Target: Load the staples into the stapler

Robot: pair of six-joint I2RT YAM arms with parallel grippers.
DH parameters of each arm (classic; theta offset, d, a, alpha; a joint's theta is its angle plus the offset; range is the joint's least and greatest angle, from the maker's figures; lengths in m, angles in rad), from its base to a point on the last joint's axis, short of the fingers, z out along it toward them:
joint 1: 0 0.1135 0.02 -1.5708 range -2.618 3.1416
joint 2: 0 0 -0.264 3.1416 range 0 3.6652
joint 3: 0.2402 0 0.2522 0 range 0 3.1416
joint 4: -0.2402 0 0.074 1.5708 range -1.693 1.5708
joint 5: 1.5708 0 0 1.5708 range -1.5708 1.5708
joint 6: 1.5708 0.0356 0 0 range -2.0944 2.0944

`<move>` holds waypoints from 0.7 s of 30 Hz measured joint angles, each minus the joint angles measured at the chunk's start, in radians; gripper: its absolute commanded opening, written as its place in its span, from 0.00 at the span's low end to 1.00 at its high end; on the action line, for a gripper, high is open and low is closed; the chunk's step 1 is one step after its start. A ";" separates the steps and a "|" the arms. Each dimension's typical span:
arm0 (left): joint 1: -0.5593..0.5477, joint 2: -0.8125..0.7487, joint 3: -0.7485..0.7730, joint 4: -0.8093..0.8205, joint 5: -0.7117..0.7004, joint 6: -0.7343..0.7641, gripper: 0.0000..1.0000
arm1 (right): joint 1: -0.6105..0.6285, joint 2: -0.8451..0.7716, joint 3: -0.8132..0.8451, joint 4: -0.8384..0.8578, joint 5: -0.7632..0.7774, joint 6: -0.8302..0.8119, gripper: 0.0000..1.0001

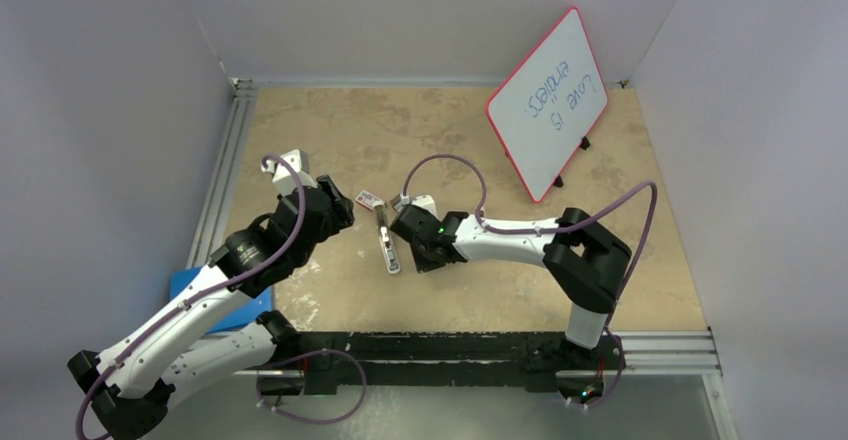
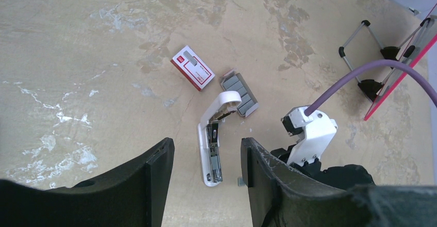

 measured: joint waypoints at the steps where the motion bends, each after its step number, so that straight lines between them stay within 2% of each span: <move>1: 0.000 0.000 0.000 0.000 0.000 0.000 0.50 | 0.000 0.000 0.006 -0.006 0.007 0.006 0.18; 5: 0.000 -0.001 0.000 0.000 0.000 0.000 0.51 | 0.000 0.000 0.029 -0.006 0.016 0.027 0.32; 8: 0.000 -0.001 0.000 0.000 0.000 0.000 0.50 | 0.000 0.000 0.032 0.000 0.016 0.045 0.36; 21: 0.000 -0.001 0.000 0.000 0.000 0.000 0.50 | 0.014 0.018 0.066 0.003 0.011 0.054 0.35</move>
